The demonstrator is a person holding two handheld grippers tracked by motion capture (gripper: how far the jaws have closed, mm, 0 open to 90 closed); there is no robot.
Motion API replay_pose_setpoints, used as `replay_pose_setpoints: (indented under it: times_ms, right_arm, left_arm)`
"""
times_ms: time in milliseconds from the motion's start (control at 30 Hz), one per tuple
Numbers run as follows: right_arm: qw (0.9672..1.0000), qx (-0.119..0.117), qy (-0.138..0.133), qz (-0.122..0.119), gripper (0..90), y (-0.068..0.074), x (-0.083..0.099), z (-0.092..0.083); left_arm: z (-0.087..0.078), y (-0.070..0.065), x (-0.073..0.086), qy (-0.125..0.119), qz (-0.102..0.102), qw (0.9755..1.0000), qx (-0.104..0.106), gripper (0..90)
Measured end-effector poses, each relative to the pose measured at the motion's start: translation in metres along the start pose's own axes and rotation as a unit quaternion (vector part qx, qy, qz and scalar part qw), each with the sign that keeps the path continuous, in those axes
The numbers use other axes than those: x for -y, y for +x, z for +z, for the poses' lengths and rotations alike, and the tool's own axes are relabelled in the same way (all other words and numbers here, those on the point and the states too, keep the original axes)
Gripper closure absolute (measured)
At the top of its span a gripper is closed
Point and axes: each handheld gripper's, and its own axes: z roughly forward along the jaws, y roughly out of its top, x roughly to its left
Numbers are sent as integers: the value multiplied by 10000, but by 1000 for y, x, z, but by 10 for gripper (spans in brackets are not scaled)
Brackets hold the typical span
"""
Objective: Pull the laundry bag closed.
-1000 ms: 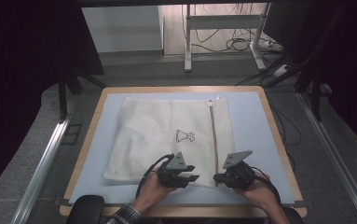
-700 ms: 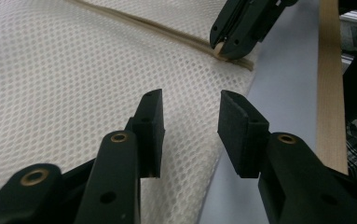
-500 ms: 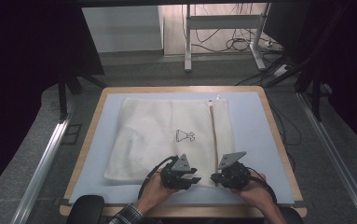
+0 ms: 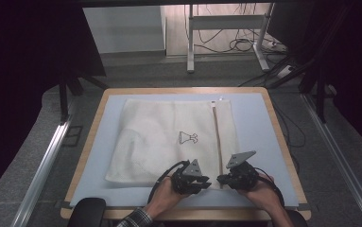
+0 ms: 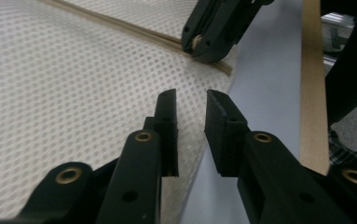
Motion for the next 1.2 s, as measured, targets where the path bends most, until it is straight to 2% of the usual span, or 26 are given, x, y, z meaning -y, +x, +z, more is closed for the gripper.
replay_pose_setpoints:
  times_ms: [133, 167, 333, 367, 467, 533, 633, 733, 800, 933, 1200]
  right_arm:
    - [10000, 16, -1, -34, 853, 0, 0, 0]
    - [10000, 27, 14, -50, 854, 1, -1, 0]
    - [10000, 23, 31, -71, 856, 0, -1, 0]
    - [9999, 80, 40, -119, 859, 0, -1, 1]
    - [9997, 146, 9, -182, 860, -1, -2, 1]
    - [9996, 208, -27, -178, 861, -2, -3, 1]
    - [9993, 337, -37, -167, 863, -8, -5, 3]
    - [9995, 289, -61, -131, 863, -12, -6, 3]
    - [9993, 358, -50, -124, 863, -13, -6, 4]
    - [9994, 316, -80, -150, 861, -18, -7, 4]
    - [9990, 387, -160, -125, 861, -23, -10, 3]
  left_arm:
    - [7, -4, -2, 80, 55, 9999, 45, 769]
    - [10, -6, -1, 114, 101, 9999, -28, 777]
    - [10, -8, -1, 155, 131, 9997, -107, 812]
    - [9, -9, -1, 210, 273, 9993, -152, 817]
    - [9, -9, -1, 206, 287, 9993, -155, 825]
    - [10, -10, 0, 147, 207, 9996, -141, 832]
    - [10, -9, 0, 152, 224, 9995, -133, 835]
    - [10, -8, 0, 186, 254, 9994, -126, 837]
    - [10, -8, 0, 164, 232, 9995, -107, 838]
    - [10, -7, 0, 170, 230, 9995, -94, 840]
    - [10, -7, 0, 163, 233, 9996, -93, 840]
